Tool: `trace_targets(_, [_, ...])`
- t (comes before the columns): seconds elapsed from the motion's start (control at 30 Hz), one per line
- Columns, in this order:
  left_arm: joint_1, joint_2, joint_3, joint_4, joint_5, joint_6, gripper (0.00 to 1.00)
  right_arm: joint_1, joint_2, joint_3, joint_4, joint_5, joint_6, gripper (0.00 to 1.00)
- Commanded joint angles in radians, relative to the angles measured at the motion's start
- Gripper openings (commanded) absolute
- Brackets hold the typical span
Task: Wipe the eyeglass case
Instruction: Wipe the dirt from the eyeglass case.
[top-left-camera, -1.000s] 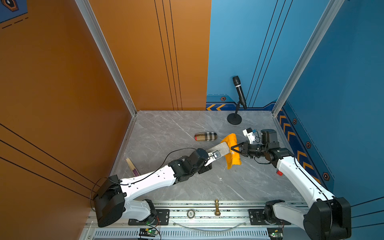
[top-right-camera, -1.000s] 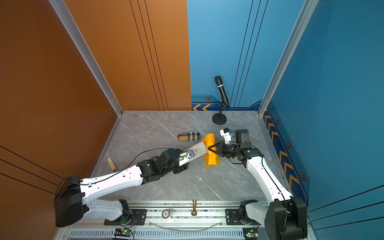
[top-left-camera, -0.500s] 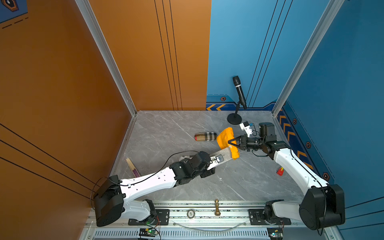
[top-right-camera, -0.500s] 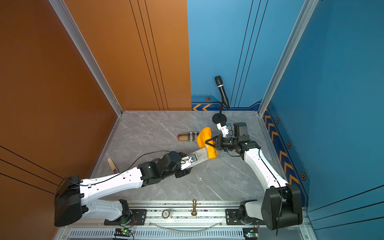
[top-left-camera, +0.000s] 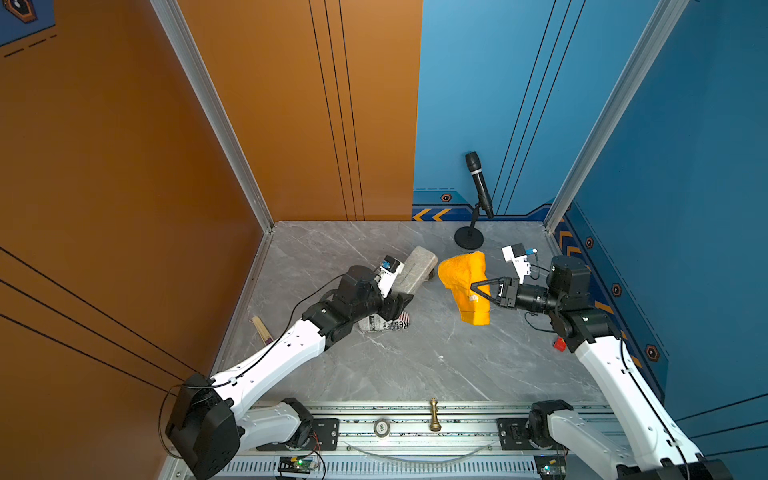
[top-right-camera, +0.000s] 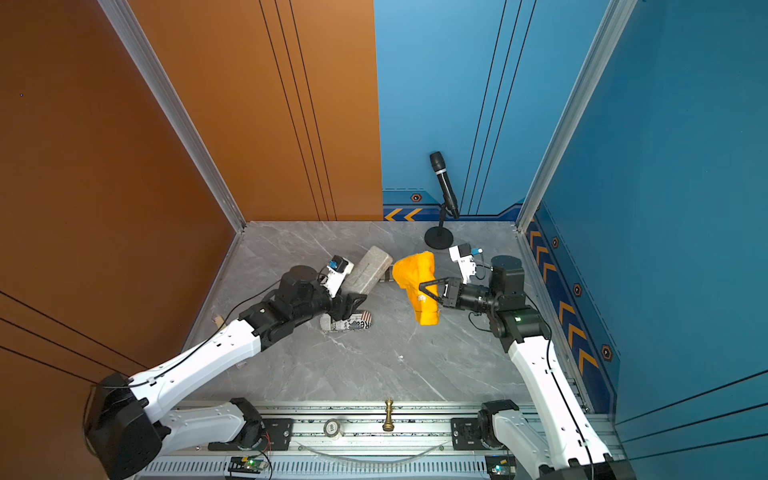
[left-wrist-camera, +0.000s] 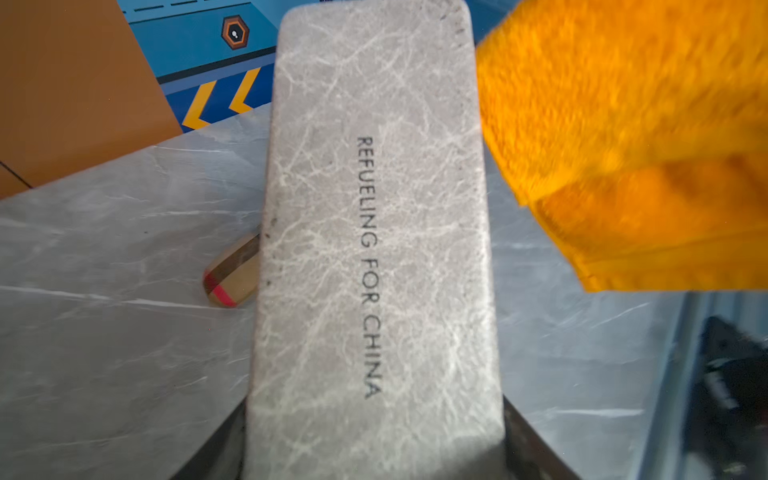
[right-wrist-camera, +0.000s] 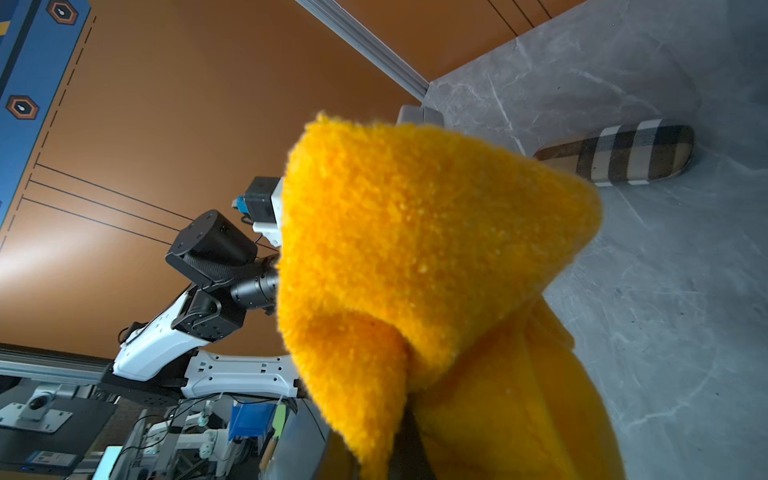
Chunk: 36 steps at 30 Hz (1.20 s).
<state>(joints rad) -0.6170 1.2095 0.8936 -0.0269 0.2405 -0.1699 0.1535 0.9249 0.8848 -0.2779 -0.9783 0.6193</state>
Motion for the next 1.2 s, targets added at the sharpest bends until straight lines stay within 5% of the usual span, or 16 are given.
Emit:
trace_targets(0.0, [0.052, 0.006, 0.005, 0.297, 0.319, -0.423, 0.27, 0.102, -0.036, -0.037, 0.135, 0.176, -0.002, 0.0])
trace_targets(0.17, [0.046, 0.083, -0.03, 0.665, 0.437, -0.791, 0.27, 0.398, 0.009, -0.012, 0.297, 0.381, -0.085, 0.0])
trace_targets(0.27, [0.025, 0.142, -0.031, 0.812, 0.498, -0.923, 0.28, 0.458, 0.104, 0.035, 0.394, 0.37, -0.086, 0.0])
trace_targets(0.7, [-0.003, 0.245, -0.14, 1.232, 0.513, -1.209, 0.26, 0.167, 0.235, 0.181, 0.434, 0.277, -0.046, 0.0])
trace_targets(1.03, [-0.006, 0.284, -0.121, 1.254, 0.511, -1.218, 0.25, 0.389, 0.243, 0.035, 0.55, 0.308, 0.007, 0.0])
trace_targets(1.17, [-0.031, 0.306, -0.098, 1.253, 0.528, -1.225, 0.25, 0.383, 0.283, 0.009, 0.657, 0.293, 0.077, 0.0])
